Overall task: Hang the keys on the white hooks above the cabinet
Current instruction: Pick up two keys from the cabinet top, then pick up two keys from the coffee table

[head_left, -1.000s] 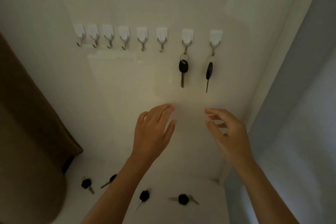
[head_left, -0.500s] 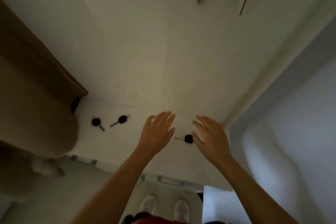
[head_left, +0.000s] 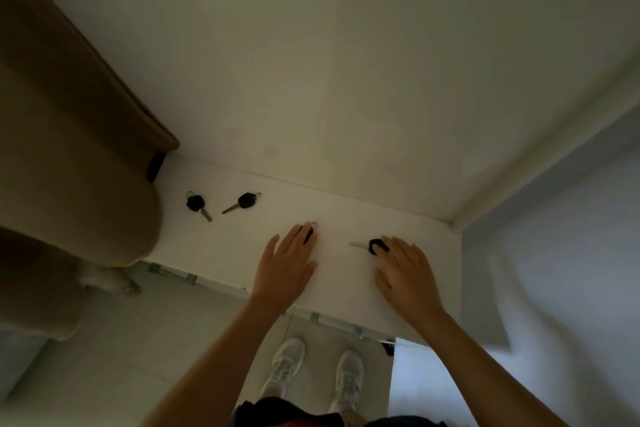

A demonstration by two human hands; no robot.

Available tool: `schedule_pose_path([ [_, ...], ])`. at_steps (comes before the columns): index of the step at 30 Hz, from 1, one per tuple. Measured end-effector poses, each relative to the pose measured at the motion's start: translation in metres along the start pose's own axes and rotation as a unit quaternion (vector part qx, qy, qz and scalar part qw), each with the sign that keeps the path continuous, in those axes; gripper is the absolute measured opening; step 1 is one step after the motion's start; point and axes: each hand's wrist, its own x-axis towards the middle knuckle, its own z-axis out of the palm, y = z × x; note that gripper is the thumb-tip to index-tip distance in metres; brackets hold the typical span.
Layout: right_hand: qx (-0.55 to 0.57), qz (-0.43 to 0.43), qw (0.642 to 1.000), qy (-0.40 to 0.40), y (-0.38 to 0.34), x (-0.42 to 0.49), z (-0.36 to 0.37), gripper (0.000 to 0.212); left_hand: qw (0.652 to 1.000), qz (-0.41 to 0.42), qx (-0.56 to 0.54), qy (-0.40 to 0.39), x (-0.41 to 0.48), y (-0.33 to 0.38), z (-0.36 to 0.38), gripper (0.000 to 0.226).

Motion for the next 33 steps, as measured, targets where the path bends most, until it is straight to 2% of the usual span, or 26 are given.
schedule_pose_path([
  [11, -0.001, -0.127, 0.992, 0.024, -0.072, 0.016, -0.015, 0.046, 0.991, -0.122, -0.021, 0.054, -0.066, -0.020, -0.015, 0.056],
  [16, 0.016, -0.190, 0.981, 0.027, -0.154, -0.003, -0.004, 0.045, 0.978, -0.181, -0.050, 0.090, -0.141, -0.055, -0.025, 0.057],
  [20, 0.025, -0.271, 0.962, 0.004, -0.250, -0.025, 0.016, 0.047, 0.956, -0.265, -0.043, 0.115, -0.245, -0.100, -0.025, 0.057],
  [25, 0.035, -0.398, 0.917, -0.012, -0.390, -0.067, 0.044, 0.048, 0.906, -0.408, -0.033, 0.107, -0.396, -0.153, -0.012, 0.058],
  [33, 0.066, -0.590, 0.804, -0.039, -0.594, -0.148, 0.089, 0.047, 0.766, -0.629, -0.032, 0.131, -0.599, -0.180, 0.004, 0.058],
])
